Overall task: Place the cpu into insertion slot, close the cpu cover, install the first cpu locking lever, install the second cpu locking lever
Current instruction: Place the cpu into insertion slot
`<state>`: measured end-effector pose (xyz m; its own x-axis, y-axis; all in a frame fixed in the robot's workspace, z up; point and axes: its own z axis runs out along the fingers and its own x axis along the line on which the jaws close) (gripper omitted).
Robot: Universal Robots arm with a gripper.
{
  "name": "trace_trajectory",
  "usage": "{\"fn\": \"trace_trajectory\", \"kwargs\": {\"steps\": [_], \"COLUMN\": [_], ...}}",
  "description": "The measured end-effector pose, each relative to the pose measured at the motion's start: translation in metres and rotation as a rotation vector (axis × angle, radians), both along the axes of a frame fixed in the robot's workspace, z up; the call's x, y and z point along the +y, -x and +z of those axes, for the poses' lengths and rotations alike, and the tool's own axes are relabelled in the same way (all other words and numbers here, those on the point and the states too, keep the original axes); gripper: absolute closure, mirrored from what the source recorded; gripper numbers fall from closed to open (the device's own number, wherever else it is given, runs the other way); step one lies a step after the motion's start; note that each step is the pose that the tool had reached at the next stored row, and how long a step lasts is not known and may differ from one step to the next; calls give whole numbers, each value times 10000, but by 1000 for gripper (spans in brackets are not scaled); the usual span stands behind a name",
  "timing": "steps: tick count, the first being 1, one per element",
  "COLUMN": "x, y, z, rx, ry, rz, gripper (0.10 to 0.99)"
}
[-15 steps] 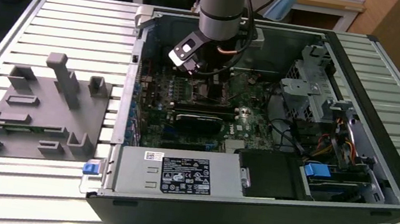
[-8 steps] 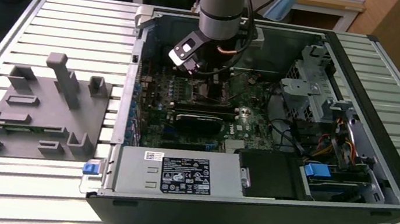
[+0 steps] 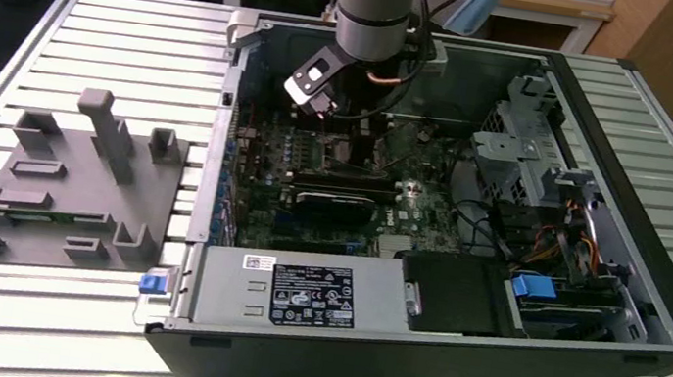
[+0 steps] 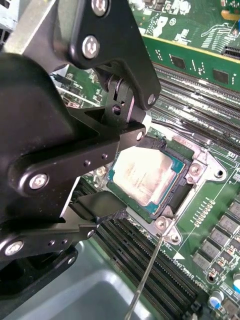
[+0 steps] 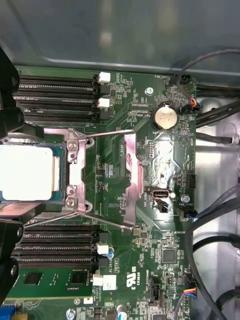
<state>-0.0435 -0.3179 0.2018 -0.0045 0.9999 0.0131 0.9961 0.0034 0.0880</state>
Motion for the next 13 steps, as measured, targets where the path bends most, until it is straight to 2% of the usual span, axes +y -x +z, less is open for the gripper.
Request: {"fn": "trace_trajectory", "kwargs": {"steps": [7, 8, 9, 10, 12, 13], "x": [-2, -3, -5, -7, -11, -14], "y": [0, 0, 0, 0, 0, -1], "z": [48, 51, 54, 56, 60, 62], "rx": [8, 8, 8, 9, 14, 17], "ry": [17, 19, 20, 24, 30, 34], "rz": [0, 0, 1, 1, 1, 1], "gripper": [471, 486, 549, 549, 667, 667]}}
